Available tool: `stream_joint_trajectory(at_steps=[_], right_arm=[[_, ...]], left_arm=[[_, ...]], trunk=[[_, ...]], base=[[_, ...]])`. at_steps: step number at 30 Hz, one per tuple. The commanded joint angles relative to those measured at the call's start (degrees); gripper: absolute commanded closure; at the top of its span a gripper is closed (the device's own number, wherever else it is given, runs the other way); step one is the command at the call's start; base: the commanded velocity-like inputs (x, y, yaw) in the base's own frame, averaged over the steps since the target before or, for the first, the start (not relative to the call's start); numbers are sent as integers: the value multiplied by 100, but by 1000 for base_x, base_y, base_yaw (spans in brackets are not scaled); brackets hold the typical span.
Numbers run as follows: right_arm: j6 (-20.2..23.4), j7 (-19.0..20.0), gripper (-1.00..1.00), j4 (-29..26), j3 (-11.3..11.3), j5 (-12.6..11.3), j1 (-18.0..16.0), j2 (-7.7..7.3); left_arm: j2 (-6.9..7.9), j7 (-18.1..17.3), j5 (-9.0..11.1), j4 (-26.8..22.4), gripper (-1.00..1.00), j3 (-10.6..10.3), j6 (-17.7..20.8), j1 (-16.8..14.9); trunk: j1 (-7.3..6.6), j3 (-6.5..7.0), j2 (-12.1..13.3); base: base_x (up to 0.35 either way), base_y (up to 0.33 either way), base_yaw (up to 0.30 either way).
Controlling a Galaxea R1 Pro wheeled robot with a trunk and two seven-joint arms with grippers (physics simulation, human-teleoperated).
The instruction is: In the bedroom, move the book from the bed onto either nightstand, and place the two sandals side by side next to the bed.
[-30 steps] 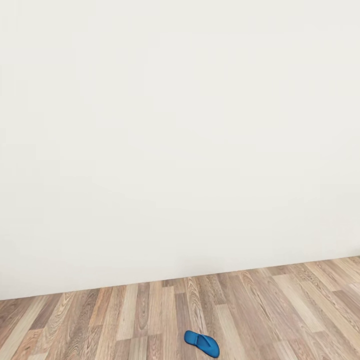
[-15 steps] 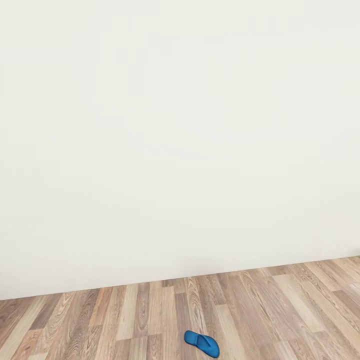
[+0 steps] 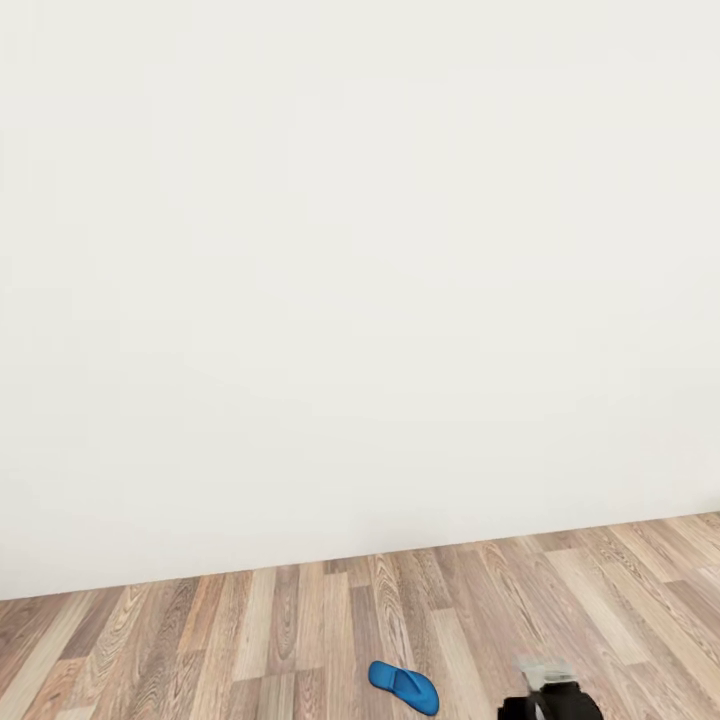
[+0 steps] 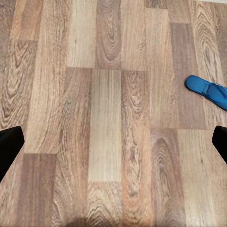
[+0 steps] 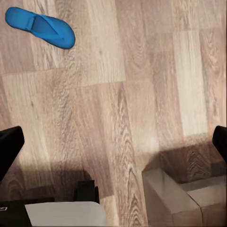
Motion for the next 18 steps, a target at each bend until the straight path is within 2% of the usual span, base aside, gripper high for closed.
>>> stream_joint_trajectory(at_steps=[1,3,6,8,9,10,12,13,15,18], right_arm=[[186,18,-100,-92,19,111,-176,3],[324,23,-100,-165,85,215,-332,11],[425,27,-100,-243,488,627,-442,28],[460,30,-100,-283,929,1159,-474,42],[467,31,-100,-289,1017,1296,-478,46],[477,34,-100,-297,1153,1551,-485,53],[487,37,-100,-297,1277,1833,-493,65],[490,59,-100,-293,1342,1949,-497,70],[492,135,-100,-290,1416,2022,-500,73],[493,598,-100,-287,1713,2116,-503,76]], left_arm=[[-1,-1,36,1,-100,6,-14,-2],[0,-3,36,1,-100,6,-14,-2],[0,-5,36,1,-100,8,-14,-2],[0,-5,36,1,-100,9,-14,-2],[0,-5,36,1,-100,9,-14,-2],[0,-5,36,1,-100,9,-14,-2],[1,-5,36,1,-100,9,-14,-2],[1,-5,36,1,-100,9,-14,-2],[1,-9,37,1,-100,9,-14,-2],[1,-12,38,1,-100,9,-14,-2]], trunk=[[0,-7,-3],[0,-7,-3],[0,-7,-3],[0,-7,-3],[0,-7,-3],[0,-7,-3],[0,-7,-3],[0,-7,-3],[0,-7,-3],[0,-7,-3]], base=[[0,0,0],[0,0,0],[0,0,0],[0,0,0],[0,0,0],[0,0,0],[0,0,0],[0,0,0],[0,0,0],[0,0,0]])
